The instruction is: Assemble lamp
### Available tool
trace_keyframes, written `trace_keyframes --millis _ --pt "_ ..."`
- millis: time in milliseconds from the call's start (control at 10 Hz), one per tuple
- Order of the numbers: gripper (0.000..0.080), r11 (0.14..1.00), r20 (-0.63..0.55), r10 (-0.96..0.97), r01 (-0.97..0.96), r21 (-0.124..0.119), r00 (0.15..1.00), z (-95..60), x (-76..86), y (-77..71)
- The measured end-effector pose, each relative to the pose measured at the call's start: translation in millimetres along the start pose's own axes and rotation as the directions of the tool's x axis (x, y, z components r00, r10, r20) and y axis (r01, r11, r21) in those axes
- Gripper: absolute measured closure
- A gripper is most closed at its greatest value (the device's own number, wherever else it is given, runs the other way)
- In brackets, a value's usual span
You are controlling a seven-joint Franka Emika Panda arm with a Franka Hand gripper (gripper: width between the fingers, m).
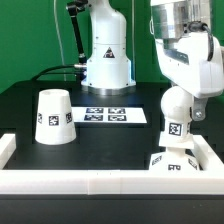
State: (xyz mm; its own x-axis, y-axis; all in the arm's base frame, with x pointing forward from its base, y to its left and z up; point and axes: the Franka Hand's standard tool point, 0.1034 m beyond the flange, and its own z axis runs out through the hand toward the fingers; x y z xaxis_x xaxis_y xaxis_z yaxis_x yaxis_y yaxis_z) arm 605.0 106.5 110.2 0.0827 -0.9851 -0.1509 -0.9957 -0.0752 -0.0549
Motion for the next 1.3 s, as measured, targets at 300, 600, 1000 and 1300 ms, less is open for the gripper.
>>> trace_keyframes --millis 300,600,1000,1300 --pt "0.0101 0.99 0.003 -0.137 0.137 -0.031 0.991 1.1 -4.6 6.3" --pt "0.0101 0.93 0.021 -0.36 0.361 -0.065 0.933 -6.8 -14.8 18.8" --pt "0.0101 0.901 0.026 -0.429 0.429 -0.063 0.903 -17.5 -14.8 50.2" --pt "0.0101 0.872 0.029 -0.482 0.483 -0.082 0.876 -14.3 -15.2 53.1"
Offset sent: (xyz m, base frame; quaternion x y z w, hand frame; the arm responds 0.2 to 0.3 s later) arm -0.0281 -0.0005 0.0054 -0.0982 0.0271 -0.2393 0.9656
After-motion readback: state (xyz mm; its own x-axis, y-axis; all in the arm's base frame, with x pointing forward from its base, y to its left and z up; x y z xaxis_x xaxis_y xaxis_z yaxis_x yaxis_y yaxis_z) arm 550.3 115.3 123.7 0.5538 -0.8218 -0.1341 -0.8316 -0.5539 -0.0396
